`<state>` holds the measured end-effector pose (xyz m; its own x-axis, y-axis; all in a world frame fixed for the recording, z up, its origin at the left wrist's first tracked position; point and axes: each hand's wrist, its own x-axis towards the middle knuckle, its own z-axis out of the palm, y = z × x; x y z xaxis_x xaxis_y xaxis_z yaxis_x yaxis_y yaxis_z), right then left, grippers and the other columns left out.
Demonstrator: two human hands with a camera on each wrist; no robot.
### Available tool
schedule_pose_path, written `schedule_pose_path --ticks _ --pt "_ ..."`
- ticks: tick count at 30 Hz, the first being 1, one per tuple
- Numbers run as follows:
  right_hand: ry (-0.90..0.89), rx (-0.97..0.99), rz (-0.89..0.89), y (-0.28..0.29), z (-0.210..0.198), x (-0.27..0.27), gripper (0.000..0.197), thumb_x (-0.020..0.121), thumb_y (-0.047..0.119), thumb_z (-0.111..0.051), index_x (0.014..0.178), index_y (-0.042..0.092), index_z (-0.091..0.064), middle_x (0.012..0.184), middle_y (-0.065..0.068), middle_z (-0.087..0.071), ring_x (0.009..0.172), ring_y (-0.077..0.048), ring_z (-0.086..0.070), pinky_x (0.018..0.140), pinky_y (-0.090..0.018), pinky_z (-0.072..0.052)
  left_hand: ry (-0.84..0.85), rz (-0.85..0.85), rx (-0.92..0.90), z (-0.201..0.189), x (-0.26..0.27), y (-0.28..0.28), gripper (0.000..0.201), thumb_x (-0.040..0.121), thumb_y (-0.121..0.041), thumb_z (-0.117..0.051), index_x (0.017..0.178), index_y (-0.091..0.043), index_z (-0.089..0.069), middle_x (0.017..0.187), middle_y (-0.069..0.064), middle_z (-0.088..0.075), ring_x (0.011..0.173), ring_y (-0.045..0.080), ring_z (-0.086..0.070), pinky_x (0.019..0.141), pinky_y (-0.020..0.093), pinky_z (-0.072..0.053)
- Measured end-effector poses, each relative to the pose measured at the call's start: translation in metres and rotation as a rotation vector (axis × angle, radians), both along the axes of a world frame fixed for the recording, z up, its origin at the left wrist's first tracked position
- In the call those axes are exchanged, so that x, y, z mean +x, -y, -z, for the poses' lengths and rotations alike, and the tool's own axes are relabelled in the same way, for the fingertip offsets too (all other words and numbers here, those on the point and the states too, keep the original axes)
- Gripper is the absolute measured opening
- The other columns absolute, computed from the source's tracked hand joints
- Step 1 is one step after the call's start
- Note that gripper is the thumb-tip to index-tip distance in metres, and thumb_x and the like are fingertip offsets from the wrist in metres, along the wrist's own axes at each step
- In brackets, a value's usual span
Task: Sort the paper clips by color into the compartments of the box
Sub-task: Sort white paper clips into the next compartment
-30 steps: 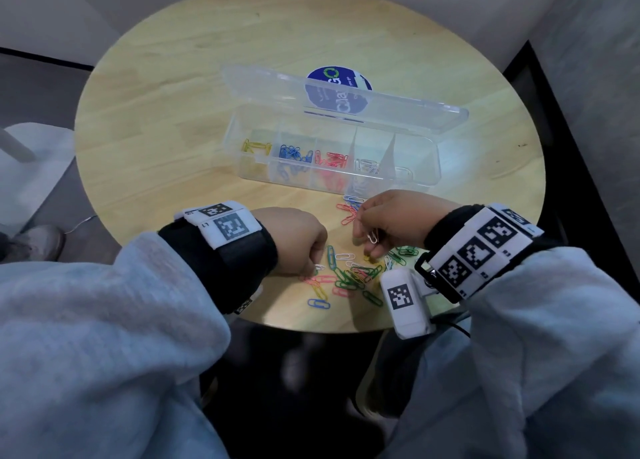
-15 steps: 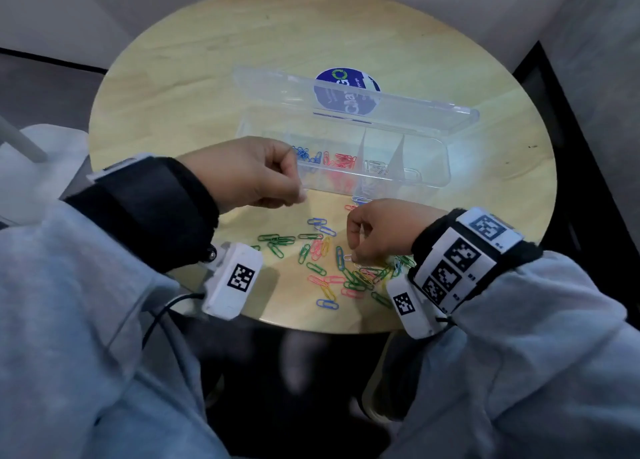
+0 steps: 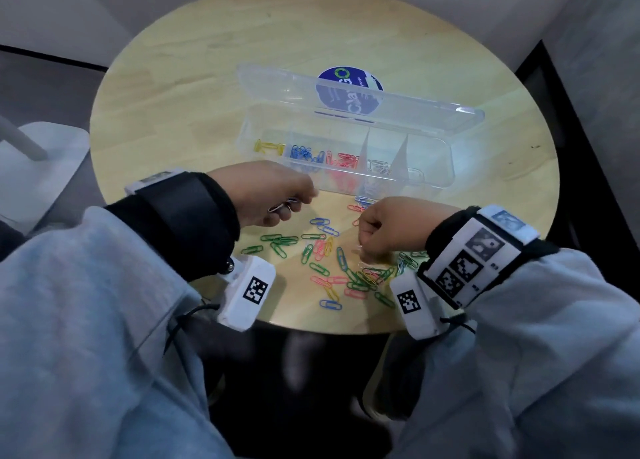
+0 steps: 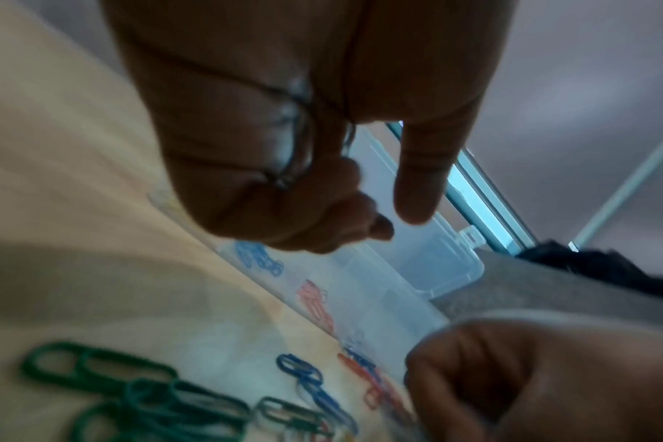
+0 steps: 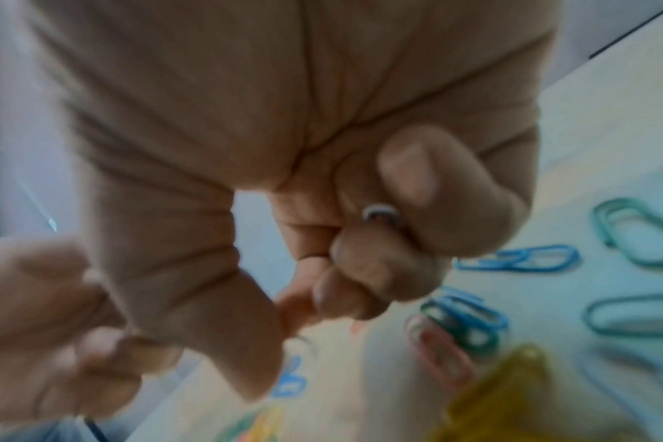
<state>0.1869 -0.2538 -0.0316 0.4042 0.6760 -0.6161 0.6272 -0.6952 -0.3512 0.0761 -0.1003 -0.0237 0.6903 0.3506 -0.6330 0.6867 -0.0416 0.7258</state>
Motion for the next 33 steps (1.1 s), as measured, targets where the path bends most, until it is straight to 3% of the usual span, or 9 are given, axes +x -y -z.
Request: schedule_pose_path --ticks 3,7,11,16,18,21,25,29,33 --pt "-0.091 0.075 0.115 0.008 -0.003 0.011 0.022 0.07 0.01 -0.071 0.062 0.019 -0.053 0.055 0.006 -0.058 0.051 -0.013 -0.045 0.053 -0.023 -0.037 -0.07 0.268 0.301 0.001 0.001 0.006 0.022 0.08 -0.031 -0.069 0.068 -0.021 -0.054 0.059 -0.001 -0.042 0.053 0.017 -0.036 0.052 0.021 -0.03" --pt "-0.252 0.158 0.229 0.016 -0.003 0.016 0.02 0.078 -0.004 -0.055 0.076 0.015 -0.057 0.067 -0.007 -0.066 0.048 -0.012 -0.05 0.045 -0.021 -0.041 -0.102 0.333 0.404 0.0 0.001 0.011 0.019 0.086 -0.03 -0.063 0.071 -0.021 -0.058 0.052 -0.005 -0.04 0.048 0.011 -0.036 0.048 0.022 -0.027" --pt "-0.358 0.148 0.29 0.018 -0.001 0.016 0.025 0.083 -0.008 -0.042 0.082 0.008 -0.062 0.072 -0.011 -0.059 0.038 -0.005 -0.045 0.04 -0.016 -0.042 -0.189 0.425 0.618 0.004 -0.002 0.013 0.012 0.084 -0.023 -0.059 0.086 -0.021 -0.071 0.079 -0.003 -0.062 0.076 0.016 -0.055 0.068 0.022 -0.041" --pt "-0.345 0.216 0.448 0.009 -0.007 0.013 0.026 0.081 -0.004 -0.036 0.061 0.004 -0.051 0.062 -0.017 -0.056 0.038 -0.016 -0.045 0.038 -0.018 -0.036 -0.249 0.51 0.782 0.008 -0.002 0.024 0.013 0.077 -0.028 -0.065 0.083 -0.018 -0.072 0.077 -0.003 -0.067 0.073 0.015 -0.059 0.055 0.02 -0.036" --pt "-0.296 0.199 0.442 0.008 -0.008 0.01 0.026 0.082 0.0 -0.036 0.059 0.006 -0.047 0.055 -0.012 -0.052 0.035 -0.017 -0.041 0.039 -0.019 -0.033 -0.254 0.546 0.832 0.012 0.0 0.03 0.024 0.077 -0.037 -0.067 0.086 -0.016 -0.072 0.084 0.0 -0.07 0.079 0.019 -0.062 0.054 0.021 -0.034" --pt "0.03 0.173 0.241 0.008 -0.002 0.01 0.022 0.087 0.017 -0.045 0.066 0.014 -0.048 0.059 0.0 -0.05 0.053 -0.018 -0.046 0.05 -0.024 -0.035 -0.263 0.569 0.87 0.018 0.003 0.035 0.027 0.078 -0.041 -0.067 0.086 -0.016 -0.069 0.082 0.002 -0.065 0.076 0.022 -0.058 0.049 0.022 -0.03" --pt "0.192 0.137 0.126 0.006 0.004 0.008 0.018 0.091 0.02 -0.049 0.103 0.016 -0.061 0.072 0.009 -0.05 0.072 -0.015 -0.05 0.057 -0.024 -0.037 -0.251 0.571 0.883 0.021 0.004 0.034 0.015 0.078 -0.026 -0.064 0.088 -0.016 -0.07 0.091 0.003 -0.07 0.085 0.023 -0.065 0.055 0.022 -0.036" --pt "0.229 0.027 0.057 0.003 0.004 0.005 0.049 0.088 0.016 -0.053 0.135 0.022 -0.045 0.12 -0.004 -0.059 0.107 -0.023 -0.055 0.084 -0.029 -0.044 -0.254 0.599 0.843 0.022 0.003 0.034 0.017 0.078 -0.015 -0.059 0.092 -0.016 -0.07 0.097 0.003 -0.07 0.091 0.023 -0.065 0.059 0.023 -0.039" --pt "0.222 0.033 0.087 0.0 0.007 0.005 0.042 0.079 0.008 -0.059 0.119 0.021 -0.054 0.1 -0.001 -0.057 0.088 -0.021 -0.053 0.072 -0.028 -0.045 -0.282 0.607 0.801 0.019 0.001 0.033 0.017 0.075 -0.012 -0.06 0.089 -0.017 -0.07 0.093 0.002 -0.07 0.08 0.021 -0.06 0.05 0.02 -0.033"
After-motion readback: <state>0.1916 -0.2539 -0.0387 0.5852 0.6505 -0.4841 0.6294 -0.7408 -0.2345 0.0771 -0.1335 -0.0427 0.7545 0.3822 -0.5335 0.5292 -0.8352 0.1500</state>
